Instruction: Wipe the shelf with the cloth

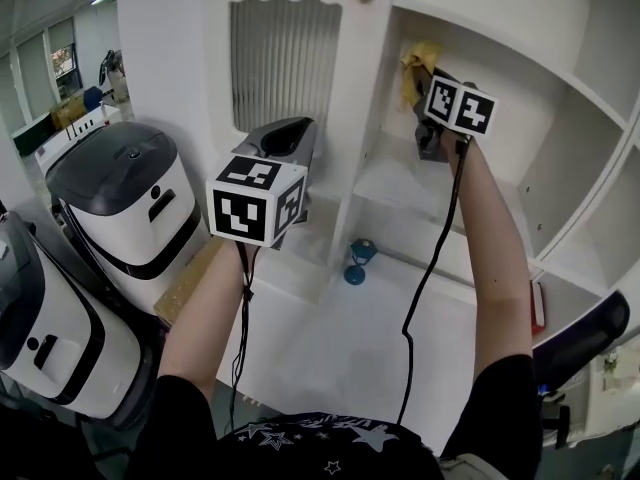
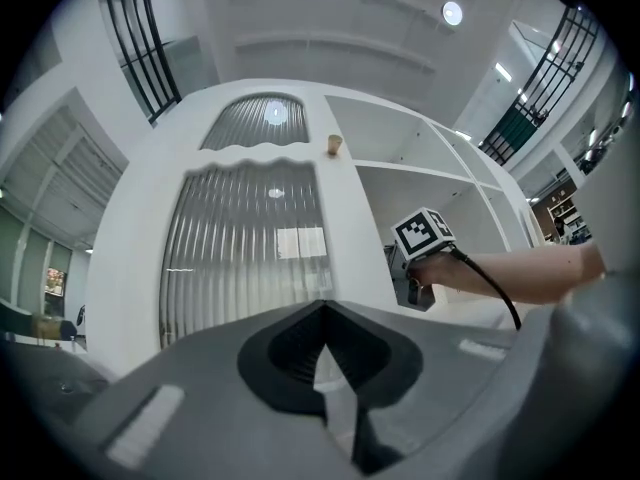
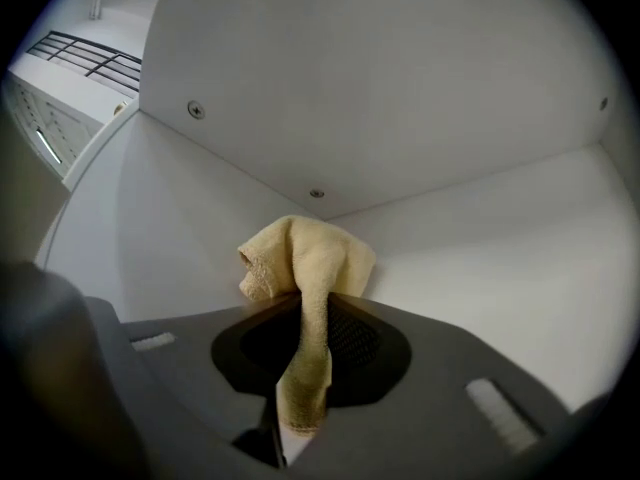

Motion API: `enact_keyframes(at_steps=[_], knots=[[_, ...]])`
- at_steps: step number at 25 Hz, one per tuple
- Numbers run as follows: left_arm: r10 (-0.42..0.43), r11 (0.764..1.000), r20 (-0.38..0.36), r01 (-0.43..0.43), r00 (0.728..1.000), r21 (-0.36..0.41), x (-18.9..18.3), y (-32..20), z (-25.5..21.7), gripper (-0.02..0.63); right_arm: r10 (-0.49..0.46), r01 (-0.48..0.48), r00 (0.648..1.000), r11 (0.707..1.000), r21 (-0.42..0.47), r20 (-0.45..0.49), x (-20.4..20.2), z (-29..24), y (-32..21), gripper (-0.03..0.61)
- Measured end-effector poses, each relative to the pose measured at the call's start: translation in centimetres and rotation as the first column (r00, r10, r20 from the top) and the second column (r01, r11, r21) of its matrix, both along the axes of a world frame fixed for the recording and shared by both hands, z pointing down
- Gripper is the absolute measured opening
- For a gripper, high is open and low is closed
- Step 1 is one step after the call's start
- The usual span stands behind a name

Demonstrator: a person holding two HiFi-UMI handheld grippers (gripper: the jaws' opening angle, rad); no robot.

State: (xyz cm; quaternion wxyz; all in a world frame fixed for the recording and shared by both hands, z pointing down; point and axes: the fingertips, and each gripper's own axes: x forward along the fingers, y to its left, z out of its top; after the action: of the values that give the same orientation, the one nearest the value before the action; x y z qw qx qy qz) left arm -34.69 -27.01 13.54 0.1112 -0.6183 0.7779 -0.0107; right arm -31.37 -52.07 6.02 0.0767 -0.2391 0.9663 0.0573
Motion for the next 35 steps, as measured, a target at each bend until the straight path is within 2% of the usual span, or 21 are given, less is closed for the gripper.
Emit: enact_keyframes(at_steps=[4,9,14,21,35], knots=[[-0.017,1.0,-0.009,0.017,1.0,-0.01,-0.4,-0.2,0.4,0.002,0.012,-0.012,0.999,1.0,-0.001,-0.044,-1.9,1.5,-1.5,0.081],[-0.03,0.999,-0.019,0.03,0.999,-0.028,-0.6,-0.3,1.4,0.002,0.015,-0.015,0.999,1.0,-0.022,-0.042,-3.2,2.2,-2.9,0.081],[-0.048,0.998,-0.041,0.047,0.998,-0.032,-1.1,0.0,2.1,0.002,0.014,-0.014,1.0,1.0,-0.017,-0.025,-3.9,2.2,-3.3,0.081],[-0.057,0.997,-0.049,0.055,0.997,-0.052,-1.2,0.2,3.0,0.002,0.009,-0.009,0.998,1.0,-0.005,-0.059,-4.1,2.3,-2.8,0.081],[-0.016,0.998,-0.041,0.013,0.999,-0.069,0.5,2.1,3.7,0.002,-0.078,0.077,0.995,0.997,-0.018,-0.064,-1.7,2.2,4.1,0.081]])
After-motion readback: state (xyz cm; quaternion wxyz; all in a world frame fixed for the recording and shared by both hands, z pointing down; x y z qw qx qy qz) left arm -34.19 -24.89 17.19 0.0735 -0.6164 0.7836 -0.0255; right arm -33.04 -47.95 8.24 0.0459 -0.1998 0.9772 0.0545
